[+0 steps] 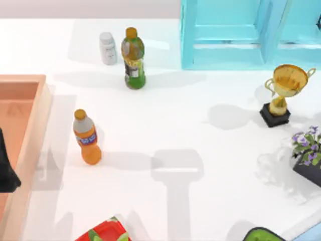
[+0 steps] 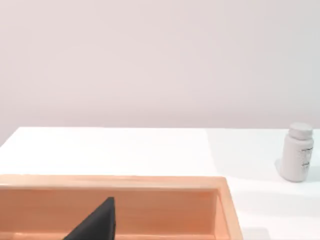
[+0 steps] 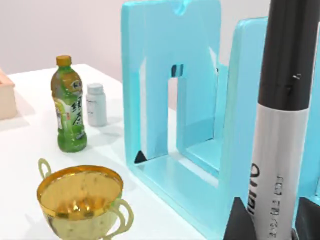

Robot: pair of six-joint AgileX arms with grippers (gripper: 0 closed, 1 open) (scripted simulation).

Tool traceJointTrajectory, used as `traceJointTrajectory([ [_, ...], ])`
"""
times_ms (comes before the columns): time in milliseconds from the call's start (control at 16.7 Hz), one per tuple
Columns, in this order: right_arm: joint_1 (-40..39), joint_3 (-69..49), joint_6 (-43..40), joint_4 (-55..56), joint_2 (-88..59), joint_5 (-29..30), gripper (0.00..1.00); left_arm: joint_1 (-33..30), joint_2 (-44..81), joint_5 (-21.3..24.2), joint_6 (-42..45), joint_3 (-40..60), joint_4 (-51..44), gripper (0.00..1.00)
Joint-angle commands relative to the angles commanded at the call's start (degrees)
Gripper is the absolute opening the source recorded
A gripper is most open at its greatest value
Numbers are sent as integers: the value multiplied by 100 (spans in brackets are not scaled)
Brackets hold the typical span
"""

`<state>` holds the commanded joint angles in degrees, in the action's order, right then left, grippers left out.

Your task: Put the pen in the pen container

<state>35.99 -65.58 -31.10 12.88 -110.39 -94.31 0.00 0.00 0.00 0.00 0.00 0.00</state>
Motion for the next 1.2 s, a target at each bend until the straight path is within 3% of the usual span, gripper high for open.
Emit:
traceJointTrajectory([
  [300,104,51,-21,72,17,-87,0,0,0,0,0,0,0,100],
  [360,55,-58,12,326,-281,442,0,0,0,0,0,0,0,100],
  [960,36,-21,-393,-355,1,-29,0,0,0,0,0,0,0,100],
  [1200,36,-21,-393,-355,1,-29,30,0,0,0,0,0,0,100],
])
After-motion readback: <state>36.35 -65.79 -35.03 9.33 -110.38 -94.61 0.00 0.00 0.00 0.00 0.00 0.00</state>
